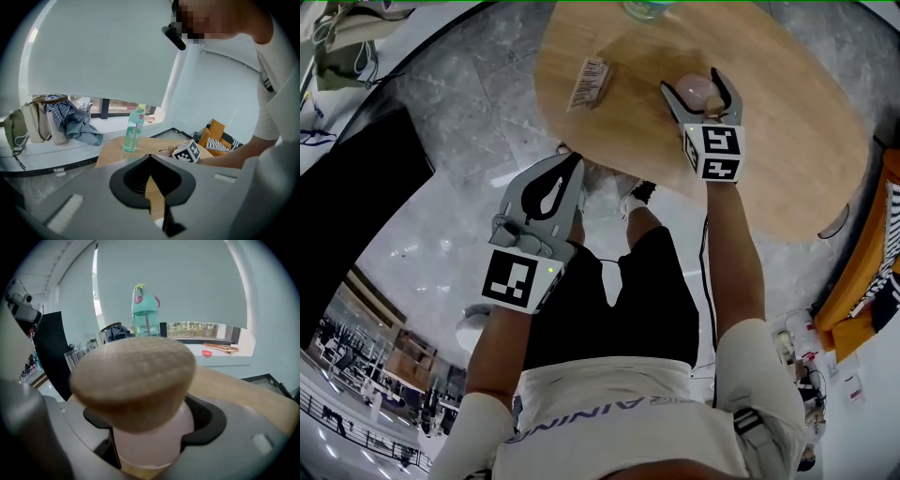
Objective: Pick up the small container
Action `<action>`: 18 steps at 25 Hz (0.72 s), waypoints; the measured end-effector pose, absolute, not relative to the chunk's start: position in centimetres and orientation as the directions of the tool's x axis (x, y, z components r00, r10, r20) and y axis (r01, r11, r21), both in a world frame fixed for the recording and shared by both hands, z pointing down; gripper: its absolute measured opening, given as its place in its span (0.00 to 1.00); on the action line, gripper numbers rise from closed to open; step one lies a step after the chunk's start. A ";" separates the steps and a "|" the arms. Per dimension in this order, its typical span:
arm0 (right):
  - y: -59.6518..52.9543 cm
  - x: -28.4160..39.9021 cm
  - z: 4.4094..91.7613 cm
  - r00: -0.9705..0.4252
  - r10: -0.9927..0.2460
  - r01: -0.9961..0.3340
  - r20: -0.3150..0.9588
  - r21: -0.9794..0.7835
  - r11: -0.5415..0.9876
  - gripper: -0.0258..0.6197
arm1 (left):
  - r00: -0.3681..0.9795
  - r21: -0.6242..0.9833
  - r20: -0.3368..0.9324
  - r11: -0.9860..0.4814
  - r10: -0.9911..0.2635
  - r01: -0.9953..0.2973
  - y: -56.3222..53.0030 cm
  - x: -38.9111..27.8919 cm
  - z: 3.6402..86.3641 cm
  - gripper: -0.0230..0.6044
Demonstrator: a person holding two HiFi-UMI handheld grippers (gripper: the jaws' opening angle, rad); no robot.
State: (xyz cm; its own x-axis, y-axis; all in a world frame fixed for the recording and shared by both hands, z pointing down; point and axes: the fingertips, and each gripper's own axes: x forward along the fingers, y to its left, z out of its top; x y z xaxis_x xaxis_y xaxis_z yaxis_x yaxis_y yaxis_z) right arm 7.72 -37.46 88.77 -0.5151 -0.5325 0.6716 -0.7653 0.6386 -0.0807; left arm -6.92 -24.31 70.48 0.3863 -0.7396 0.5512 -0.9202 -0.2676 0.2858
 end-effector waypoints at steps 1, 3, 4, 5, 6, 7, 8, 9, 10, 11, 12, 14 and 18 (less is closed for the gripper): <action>-37.3 7.9 87.8 -0.519 -0.538 -0.767 0.664 -0.085 0.636 0.70 | 0.382 0.285 0.545 -0.264 -0.746 -0.921 -24.4 -6.9 70.0 0.04; -36.8 7.9 85.8 -0.526 -0.549 -0.771 0.649 -0.093 0.630 0.70 | 0.380 0.285 0.547 -0.261 -0.746 -0.922 -24.3 -7.0 69.1 0.04; -36.5 7.9 84.6 -0.530 -0.555 -0.773 0.641 -0.096 0.627 0.70 | 0.383 0.285 0.543 -0.264 -0.747 -0.921 -24.3 -7.0 68.5 0.04; -36.3 7.9 83.3 -0.533 -0.564 -0.776 0.631 -0.098 0.624 0.70 | 0.387 0.284 0.532 -0.272 -0.753 -0.919 -24.3 -7.0 67.8 0.04; -36.2 8.0 81.9 -0.536 -0.575 -0.780 0.618 -0.100 0.618 0.70 | 0.392 0.281 0.516 -0.282 -0.762 -0.917 -24.4 -7.0 67.0 0.04; -36.2 8.1 80.3 -0.537 -0.588 -0.784 0.605 -0.102 0.612 0.70 | 0.397 0.276 0.500 -0.292 -0.770 -0.916 -24.6 -6.9 66.0 0.04; -36.0 8.3 78.6 -0.538 -0.599 -0.789 0.592 -0.104 0.605 0.70 | 0.402 0.271 0.485 -0.303 -0.777 -0.914 -24.8 -6.8 65.0 0.04; -35.8 8.5 76.7 -0.539 -0.609 -0.793 0.582 -0.108 0.599 0.70 | 0.407 0.268 0.474 -0.312 -0.781 -0.911 -24.8 -6.7 63.7 0.04; -35.4 8.7 74.8 -0.541 -0.617 -0.796 0.572 -0.112 0.594 0.70 | 0.410 0.266 0.462 -0.318 -0.786 -0.910 -24.8 -6.7 62.4 0.04; -35.0 8.8 72.7 -0.544 -0.625 -0.798 0.560 -0.116 0.591 0.70 | 0.410 0.263 0.444 -0.322 -0.797 -0.909 -24.8 -6.6 60.9 0.04; -34.6 9.0 70.6 -0.547 -0.633 -0.800 0.547 -0.119 0.588 0.70 | 0.409 0.258 0.424 -0.325 -0.808 -0.910 -24.7 -6.6 59.3 0.04; -33.8 9.3 66.2 -0.553 -0.650 -0.803 0.521 -0.125 0.583 0.70 | 0.406 0.248 0.397 -0.330 -0.823 -0.911 -24.5 -6.5 56.2 0.04; -31.8 10.2 57.9 -0.560 -0.677 -0.805 0.477 -0.121 0.581 0.70 | 0.410 0.241 0.356 -0.341 -0.840 -0.908 -23.6 -5.9 50.5 0.04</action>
State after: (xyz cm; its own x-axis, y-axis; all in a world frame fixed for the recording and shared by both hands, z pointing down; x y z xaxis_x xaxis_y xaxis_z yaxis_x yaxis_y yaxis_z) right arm 10.23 -31.81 57.87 -0.5602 -0.6769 0.4774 -0.8049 0.5809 -0.1208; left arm -5.89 -23.56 50.49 0.4101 -0.8397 0.3560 -0.9085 -0.3415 0.2410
